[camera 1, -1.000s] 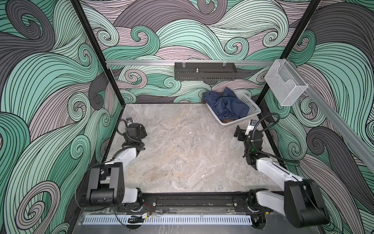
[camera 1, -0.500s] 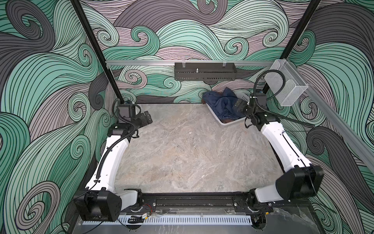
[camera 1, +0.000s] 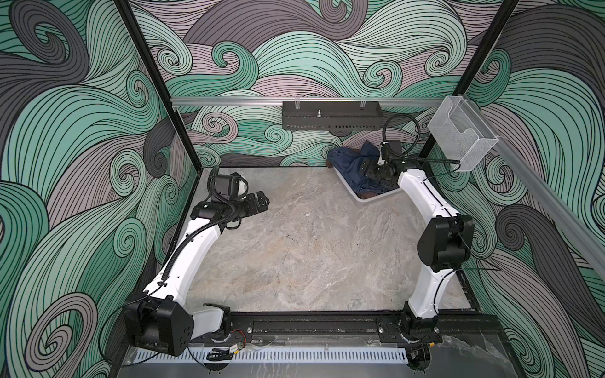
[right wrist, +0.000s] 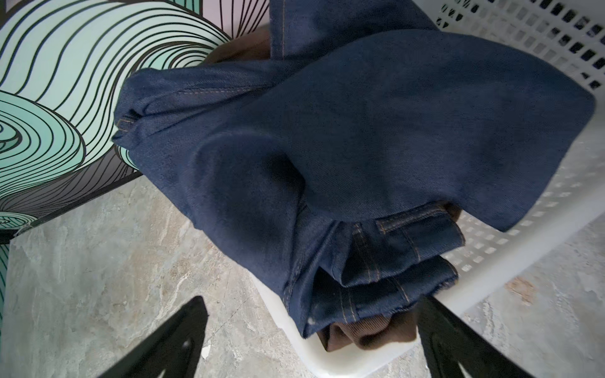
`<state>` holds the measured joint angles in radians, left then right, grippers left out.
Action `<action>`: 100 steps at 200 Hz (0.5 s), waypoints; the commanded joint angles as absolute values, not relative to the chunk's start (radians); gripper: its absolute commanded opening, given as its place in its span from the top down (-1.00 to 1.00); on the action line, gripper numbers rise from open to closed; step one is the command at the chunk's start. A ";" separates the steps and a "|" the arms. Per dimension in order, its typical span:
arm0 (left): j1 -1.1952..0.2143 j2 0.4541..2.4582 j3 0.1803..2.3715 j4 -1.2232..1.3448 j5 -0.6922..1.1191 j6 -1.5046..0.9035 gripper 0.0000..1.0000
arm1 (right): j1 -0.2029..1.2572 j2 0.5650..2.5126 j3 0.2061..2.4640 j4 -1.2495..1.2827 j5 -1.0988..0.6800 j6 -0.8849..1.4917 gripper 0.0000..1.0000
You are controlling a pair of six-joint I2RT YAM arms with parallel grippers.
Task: Fold and stack the trousers
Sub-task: Pick up the trousers from the basket.
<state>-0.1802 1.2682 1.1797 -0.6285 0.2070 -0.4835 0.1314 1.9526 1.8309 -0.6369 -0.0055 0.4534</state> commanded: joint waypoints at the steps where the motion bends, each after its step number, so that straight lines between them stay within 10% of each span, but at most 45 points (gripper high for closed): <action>1: -0.191 1.284 1.189 -0.615 0.236 -0.499 -0.97 | 0.134 2.008 1.891 -0.660 -0.029 0.442 -0.99; 72: -0.202 1.315 1.192 -0.606 0.252 -0.499 -0.97 | 0.133 2.320 2.187 -0.707 -0.068 0.474 -0.98; 100: -0.204 1.312 1.191 -0.609 0.253 -0.497 -0.97 | 0.135 2.370 2.258 -0.704 -0.071 0.476 -0.56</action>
<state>-0.1936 1.3079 1.1797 -0.6094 0.2386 -0.4877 0.1318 2.3474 2.2002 -0.6724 -0.0608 0.4599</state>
